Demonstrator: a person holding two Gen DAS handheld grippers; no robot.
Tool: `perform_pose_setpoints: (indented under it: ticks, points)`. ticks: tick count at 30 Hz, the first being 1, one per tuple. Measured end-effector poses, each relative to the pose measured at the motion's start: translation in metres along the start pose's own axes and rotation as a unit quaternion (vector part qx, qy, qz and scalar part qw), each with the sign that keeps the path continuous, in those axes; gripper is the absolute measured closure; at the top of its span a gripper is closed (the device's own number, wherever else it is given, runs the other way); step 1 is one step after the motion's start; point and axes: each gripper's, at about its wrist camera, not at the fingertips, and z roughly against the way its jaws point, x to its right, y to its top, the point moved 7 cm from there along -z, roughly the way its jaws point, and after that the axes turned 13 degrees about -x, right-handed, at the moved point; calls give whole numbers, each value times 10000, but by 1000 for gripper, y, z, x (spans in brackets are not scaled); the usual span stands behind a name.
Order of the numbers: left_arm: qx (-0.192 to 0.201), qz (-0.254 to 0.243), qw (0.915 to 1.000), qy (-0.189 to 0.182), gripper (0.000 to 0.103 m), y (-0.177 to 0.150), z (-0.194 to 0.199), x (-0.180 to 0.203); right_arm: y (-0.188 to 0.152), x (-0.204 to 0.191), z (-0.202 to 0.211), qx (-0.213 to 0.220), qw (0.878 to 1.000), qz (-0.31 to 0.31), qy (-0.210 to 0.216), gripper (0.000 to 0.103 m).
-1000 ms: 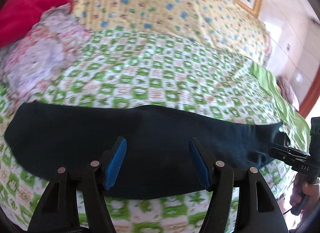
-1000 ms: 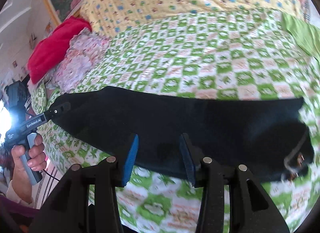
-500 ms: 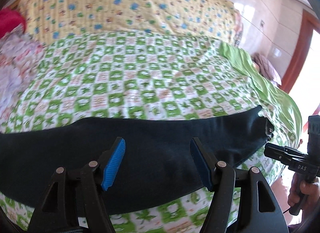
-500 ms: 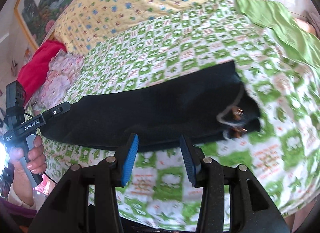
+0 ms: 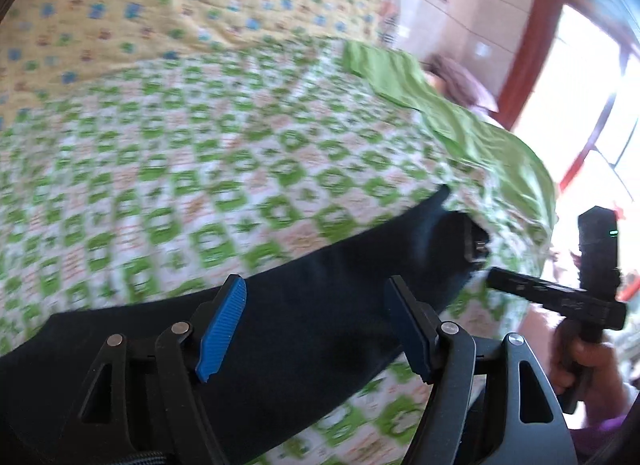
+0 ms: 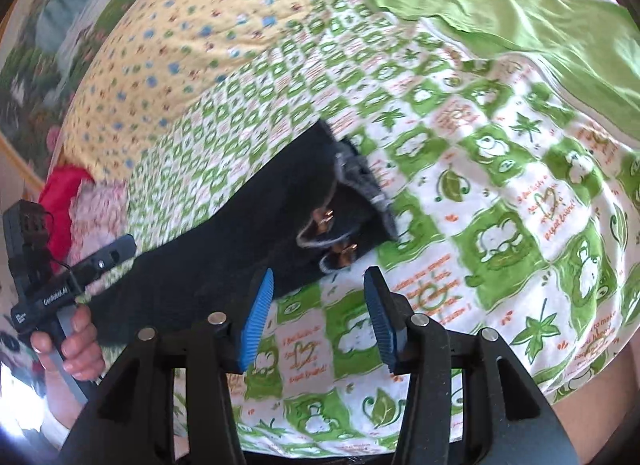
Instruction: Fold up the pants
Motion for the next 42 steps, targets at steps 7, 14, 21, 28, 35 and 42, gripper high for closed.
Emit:
perform_pose_setpoints:
  ticks: [7,14,21,28,35,42]
  points:
    - [-537,-684,9955,-369,31,32,-40,26,3,7,-9,-35,9988,-371,309,53]
    - [-1042,-1256,9858,-384,31,58,-79,49,15,16,-13,213,9924,-924,782,53]
    - [-1394,-1834,9716,-532,31,71,-109,79,13,30,-15,285,9913,-868,943,89]
    - [-2038,-2115,9493,-1118,33,74,-148,107,6,31,-8,387,9910,-619,1124,90]
    - [-2165,-2019,9409,-1646,74,86,-158,119,5,28,-9,417,9928,-365,1064,90]
    - [-1866,-1973,9452,-1811,91,86,-142,121,8,26,-5,419,9902,-421,1261,90]
